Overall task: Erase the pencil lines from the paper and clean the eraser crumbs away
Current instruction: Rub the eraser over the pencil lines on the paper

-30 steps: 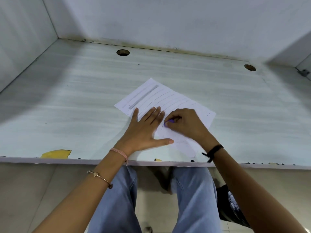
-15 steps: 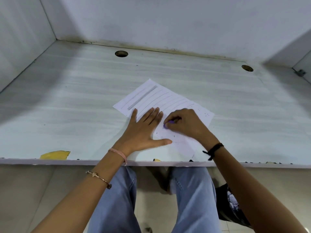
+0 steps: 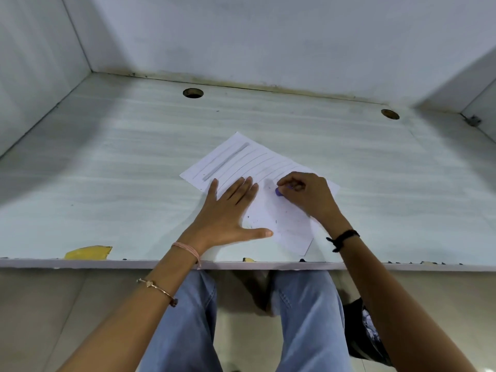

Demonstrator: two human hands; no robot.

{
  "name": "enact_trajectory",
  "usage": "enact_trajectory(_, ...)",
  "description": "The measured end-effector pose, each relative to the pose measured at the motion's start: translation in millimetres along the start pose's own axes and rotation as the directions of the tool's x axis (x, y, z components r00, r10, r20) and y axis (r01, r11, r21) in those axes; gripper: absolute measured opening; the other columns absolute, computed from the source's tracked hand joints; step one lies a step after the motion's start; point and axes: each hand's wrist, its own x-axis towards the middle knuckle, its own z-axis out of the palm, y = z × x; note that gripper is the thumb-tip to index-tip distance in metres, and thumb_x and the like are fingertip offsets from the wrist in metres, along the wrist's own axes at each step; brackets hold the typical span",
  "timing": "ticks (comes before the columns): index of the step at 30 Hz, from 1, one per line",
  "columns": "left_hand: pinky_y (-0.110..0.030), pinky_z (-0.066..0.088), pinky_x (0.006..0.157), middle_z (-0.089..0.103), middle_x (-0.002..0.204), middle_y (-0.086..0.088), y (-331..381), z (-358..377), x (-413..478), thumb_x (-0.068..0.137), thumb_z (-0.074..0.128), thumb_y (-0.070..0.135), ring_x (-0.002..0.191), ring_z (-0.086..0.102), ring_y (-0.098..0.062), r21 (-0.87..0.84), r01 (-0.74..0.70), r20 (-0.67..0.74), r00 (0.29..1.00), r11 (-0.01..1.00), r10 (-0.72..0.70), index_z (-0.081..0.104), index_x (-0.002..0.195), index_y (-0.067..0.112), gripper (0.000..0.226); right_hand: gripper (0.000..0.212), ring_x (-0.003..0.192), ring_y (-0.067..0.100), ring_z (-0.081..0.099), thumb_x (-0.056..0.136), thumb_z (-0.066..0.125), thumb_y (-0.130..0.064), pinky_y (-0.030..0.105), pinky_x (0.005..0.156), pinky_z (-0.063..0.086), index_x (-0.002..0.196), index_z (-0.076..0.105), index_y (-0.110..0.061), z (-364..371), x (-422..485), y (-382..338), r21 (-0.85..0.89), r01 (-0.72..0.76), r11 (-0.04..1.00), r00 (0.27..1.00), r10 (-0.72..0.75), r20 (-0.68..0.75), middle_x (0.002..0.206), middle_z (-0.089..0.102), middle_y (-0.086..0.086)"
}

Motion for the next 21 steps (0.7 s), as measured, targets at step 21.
enact_trajectory(21,-0.061,-0.013,0.115,-0.017,0.163,0.006,17,9,38,0.069,0.011,0.092,0.149,-0.018,-0.015,0.04,0.041,-0.06,0.997,0.998,-0.038,-0.007,0.155,0.036,0.104,0.013,0.06,0.002,0.054,0.075,0.07,-0.004,0.007,0.059,0.042,0.082,0.075,-0.014,8,-13,-10,-0.09,0.063,0.994,0.997,-0.058,0.06,0.066,0.062,-0.012)
